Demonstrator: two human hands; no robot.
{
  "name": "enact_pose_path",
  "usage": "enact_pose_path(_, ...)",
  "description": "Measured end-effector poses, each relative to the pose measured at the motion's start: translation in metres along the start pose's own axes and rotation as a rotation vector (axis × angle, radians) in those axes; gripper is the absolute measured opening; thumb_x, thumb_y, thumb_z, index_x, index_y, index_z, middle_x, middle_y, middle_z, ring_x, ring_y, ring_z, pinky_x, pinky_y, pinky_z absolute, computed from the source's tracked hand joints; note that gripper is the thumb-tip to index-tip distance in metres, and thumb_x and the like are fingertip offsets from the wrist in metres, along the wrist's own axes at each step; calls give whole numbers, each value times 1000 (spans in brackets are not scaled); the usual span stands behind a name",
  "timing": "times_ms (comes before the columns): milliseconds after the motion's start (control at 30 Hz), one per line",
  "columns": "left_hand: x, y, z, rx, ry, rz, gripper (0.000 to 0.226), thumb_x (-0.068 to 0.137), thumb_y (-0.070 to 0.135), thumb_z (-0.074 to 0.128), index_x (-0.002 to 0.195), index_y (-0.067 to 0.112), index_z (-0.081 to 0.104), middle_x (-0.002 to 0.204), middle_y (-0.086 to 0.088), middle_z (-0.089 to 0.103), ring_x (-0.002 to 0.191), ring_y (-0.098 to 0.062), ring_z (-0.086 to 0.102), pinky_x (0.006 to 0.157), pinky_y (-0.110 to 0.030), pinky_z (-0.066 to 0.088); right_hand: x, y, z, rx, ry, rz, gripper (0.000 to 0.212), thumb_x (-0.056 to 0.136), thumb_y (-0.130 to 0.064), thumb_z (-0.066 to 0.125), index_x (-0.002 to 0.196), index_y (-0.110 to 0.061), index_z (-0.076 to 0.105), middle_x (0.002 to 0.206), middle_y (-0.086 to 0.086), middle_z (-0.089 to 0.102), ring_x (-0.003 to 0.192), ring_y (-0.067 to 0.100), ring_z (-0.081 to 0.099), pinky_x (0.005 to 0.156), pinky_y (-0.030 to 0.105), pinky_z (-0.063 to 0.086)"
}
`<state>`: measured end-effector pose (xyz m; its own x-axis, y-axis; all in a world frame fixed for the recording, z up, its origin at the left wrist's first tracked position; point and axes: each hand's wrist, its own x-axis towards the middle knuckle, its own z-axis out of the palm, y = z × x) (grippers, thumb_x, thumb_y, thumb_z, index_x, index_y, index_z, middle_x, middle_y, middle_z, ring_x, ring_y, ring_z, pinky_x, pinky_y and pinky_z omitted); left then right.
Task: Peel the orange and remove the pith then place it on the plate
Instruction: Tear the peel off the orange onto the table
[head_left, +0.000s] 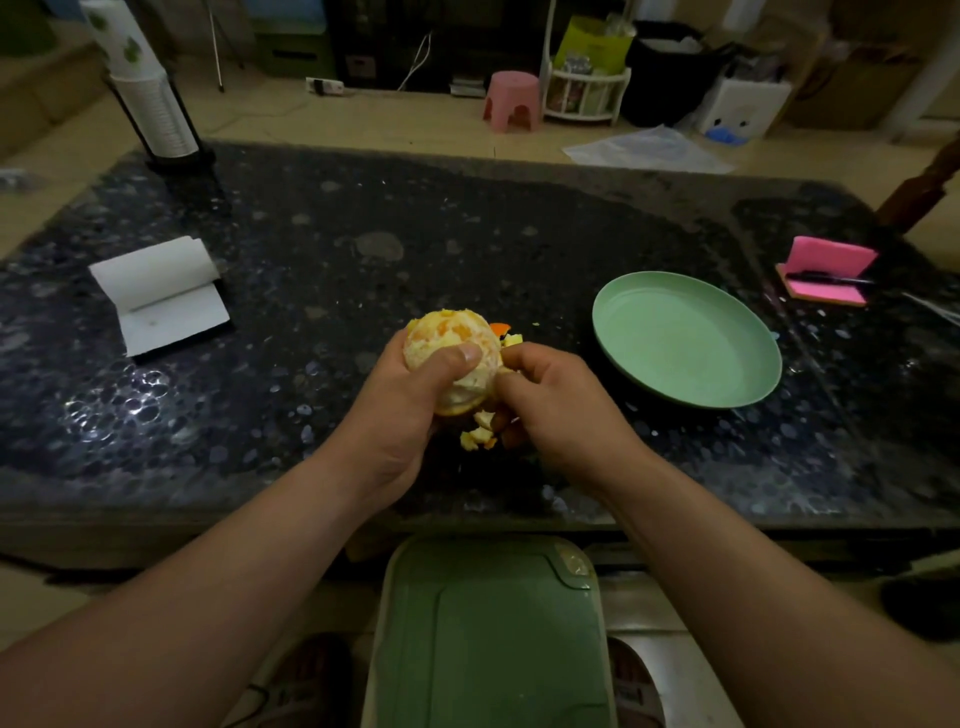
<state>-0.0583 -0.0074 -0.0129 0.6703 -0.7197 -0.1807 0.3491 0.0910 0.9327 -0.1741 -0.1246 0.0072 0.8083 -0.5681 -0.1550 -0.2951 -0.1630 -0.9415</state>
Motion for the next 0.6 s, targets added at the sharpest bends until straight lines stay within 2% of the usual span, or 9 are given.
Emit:
enact_pose_path(100, 0, 1, 0, 10, -16, -11, 62, 82, 27, 75, 139, 15, 58, 126, -11, 75, 113, -28, 74, 97, -45, 61, 2, 0, -2, -125, 15, -38, 13, 104, -23, 63, 104, -23, 76, 84, 7, 77, 66, 16, 70, 60, 36, 61)
enact_pose_path(200, -2, -1, 2, 5, -13, -24, 61, 81, 27, 75, 139, 15, 58, 125, -12, 75, 113, -28, 74, 97, -46, 62, 4, 2, -1, -173, 70, -59, 13, 98, -17, 63, 93, -21, 74, 74, 5, 73, 62, 23, 67, 61, 45, 58)
enact_pose_path(333, -4, 2, 3, -63, -20, -59, 63, 84, 27, 72, 143, 12, 56, 131, -17, 73, 121, -35, 71, 103, -53, 58, 4, 3, 1, -60, 89, -59, 13, 95, -14, 65, 94, -19, 76, 70, 10, 71, 57, 18, 59, 54, 38, 48)
enact_pose_path(400, -4, 4, 1, -115, -34, -84, 55, 89, 27, 69, 141, 10, 58, 134, -21, 71, 123, -38, 69, 105, -54, 57, 5, 4, -2, -16, 66, -50, 13, 96, -13, 65, 95, -19, 77, 67, 5, 68, 55, 12, 56, 52, 32, 45)
enact_pose_path(467, -2, 8, -4, -188, -44, -121, 48, 96, 32, 65, 138, 11, 61, 134, -21, 71, 114, -36, 71, 98, -47, 60, 6, 4, -5, 47, 34, -30, 21, 97, -9, 62, 97, -20, 79, 64, 0, 66, 54, 10, 54, 50, 29, 43)
enact_pose_path(533, 0, 13, -10, -280, -41, -166, 60, 93, 42, 63, 143, 10, 59, 134, -20, 70, 101, -31, 72, 84, -39, 63, 9, 6, -10, 192, 4, 19, 28, 99, -3, 57, 100, -18, 80, 68, 2, 67, 56, 10, 54, 49, 24, 43)
enact_pose_path(600, 2, 19, -14, -323, -25, -193, 72, 89, 48, 64, 147, 7, 56, 136, -24, 68, 93, -31, 71, 76, -36, 62, 10, 10, -15, 242, -31, 53, 24, 104, -6, 58, 106, -16, 80, 76, 3, 69, 62, 11, 59, 53, 23, 48)
